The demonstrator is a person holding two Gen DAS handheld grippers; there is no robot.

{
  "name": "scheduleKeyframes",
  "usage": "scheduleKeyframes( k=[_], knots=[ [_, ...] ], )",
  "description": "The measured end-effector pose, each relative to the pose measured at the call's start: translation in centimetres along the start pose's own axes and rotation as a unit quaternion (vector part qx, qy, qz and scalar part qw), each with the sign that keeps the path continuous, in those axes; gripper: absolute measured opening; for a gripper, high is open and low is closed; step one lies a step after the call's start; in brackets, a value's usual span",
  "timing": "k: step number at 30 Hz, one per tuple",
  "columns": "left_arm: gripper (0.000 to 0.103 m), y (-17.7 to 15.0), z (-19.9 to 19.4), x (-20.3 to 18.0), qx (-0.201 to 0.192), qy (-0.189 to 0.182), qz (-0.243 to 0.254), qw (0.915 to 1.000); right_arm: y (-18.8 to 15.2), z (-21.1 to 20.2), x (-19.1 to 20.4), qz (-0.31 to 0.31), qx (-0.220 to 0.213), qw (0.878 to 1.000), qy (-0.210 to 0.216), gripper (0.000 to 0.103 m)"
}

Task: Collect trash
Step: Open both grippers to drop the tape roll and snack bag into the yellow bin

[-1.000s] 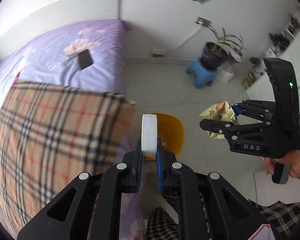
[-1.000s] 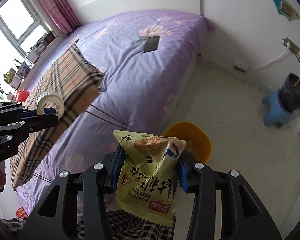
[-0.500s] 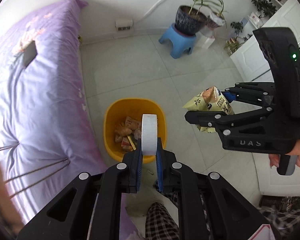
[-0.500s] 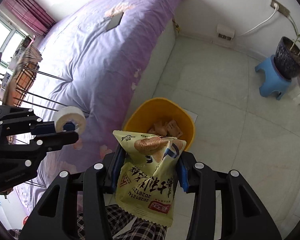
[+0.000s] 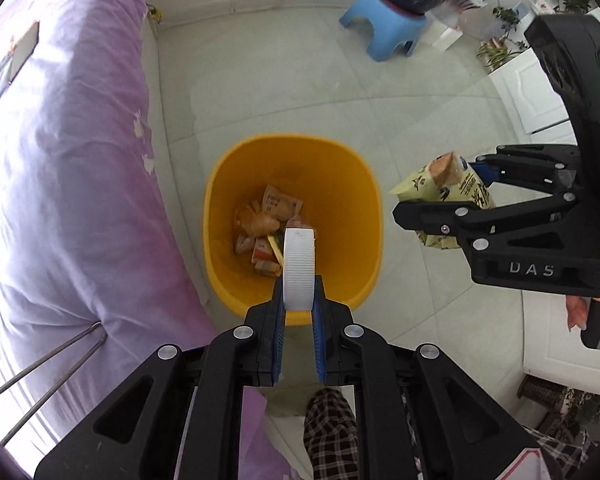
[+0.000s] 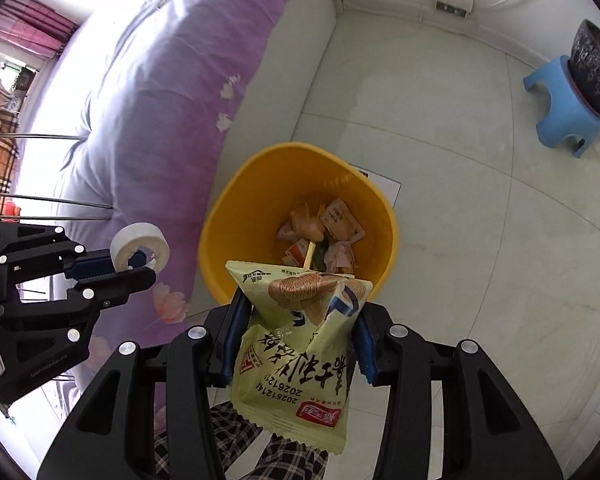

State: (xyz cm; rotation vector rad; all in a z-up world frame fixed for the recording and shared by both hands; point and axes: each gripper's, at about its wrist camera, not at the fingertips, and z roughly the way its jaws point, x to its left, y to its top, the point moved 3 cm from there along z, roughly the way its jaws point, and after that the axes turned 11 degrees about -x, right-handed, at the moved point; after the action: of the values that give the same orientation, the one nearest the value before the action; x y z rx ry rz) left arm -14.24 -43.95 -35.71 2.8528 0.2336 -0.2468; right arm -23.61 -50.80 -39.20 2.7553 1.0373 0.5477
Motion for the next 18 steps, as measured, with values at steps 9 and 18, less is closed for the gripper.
scheduleKeyframes(
  k=[9,18],
  knots=[
    [0.016,0.6,2.1,0.5,0.013,0.006,-0.007,0.9999,0.5,2.6,-1.0,0.007,0.013,1.0,-0.002,0.051],
    [0.058,0.8,2.4,0.5,0.013,0.009,-0.011,0.9998,0.9,2.6,-1.8,0.015,0.009,1.0,-0.006,0.058]
  ],
)
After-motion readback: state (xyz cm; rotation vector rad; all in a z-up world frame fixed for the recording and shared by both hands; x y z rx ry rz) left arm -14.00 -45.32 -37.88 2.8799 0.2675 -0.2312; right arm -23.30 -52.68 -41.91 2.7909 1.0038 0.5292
